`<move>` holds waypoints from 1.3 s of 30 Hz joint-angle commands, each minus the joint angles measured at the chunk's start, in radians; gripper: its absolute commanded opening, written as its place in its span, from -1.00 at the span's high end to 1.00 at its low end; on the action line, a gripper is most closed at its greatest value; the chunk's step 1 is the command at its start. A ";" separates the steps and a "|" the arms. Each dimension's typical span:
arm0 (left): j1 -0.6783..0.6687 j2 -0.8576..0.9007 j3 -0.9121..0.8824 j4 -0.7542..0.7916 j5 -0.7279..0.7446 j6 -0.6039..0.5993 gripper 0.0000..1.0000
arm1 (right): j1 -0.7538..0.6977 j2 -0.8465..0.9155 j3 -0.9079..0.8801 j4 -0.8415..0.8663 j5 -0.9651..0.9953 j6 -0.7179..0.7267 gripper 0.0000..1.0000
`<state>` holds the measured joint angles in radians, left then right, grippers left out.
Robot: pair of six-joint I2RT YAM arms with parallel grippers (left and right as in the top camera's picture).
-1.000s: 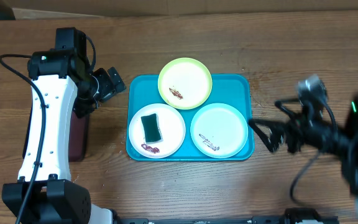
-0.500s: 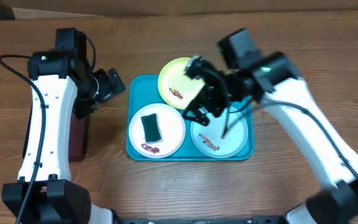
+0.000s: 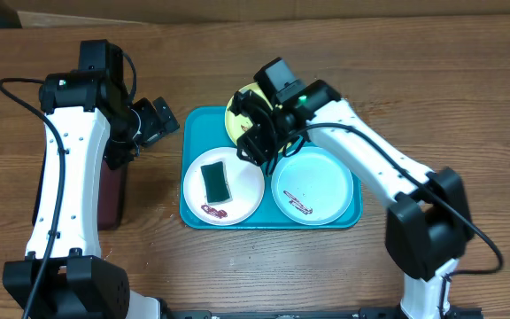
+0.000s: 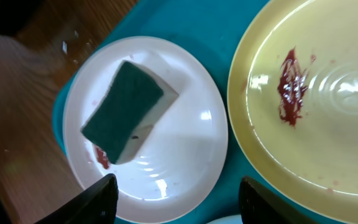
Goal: Clean dirty plates on tray and stack at the side
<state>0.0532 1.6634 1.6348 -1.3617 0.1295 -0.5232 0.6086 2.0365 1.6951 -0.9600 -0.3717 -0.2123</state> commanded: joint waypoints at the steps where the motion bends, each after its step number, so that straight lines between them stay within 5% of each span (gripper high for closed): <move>1: -0.002 0.001 0.005 0.000 -0.010 0.008 -0.99 | 0.029 0.058 0.019 0.009 0.047 0.026 -0.25; 39: -0.002 0.001 0.005 -0.009 -0.010 0.008 -0.99 | 0.060 0.134 -0.084 0.130 0.135 0.061 0.03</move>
<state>0.0532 1.6638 1.6348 -1.3659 0.1291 -0.5232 0.6689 2.1689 1.6264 -0.8421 -0.2432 -0.1600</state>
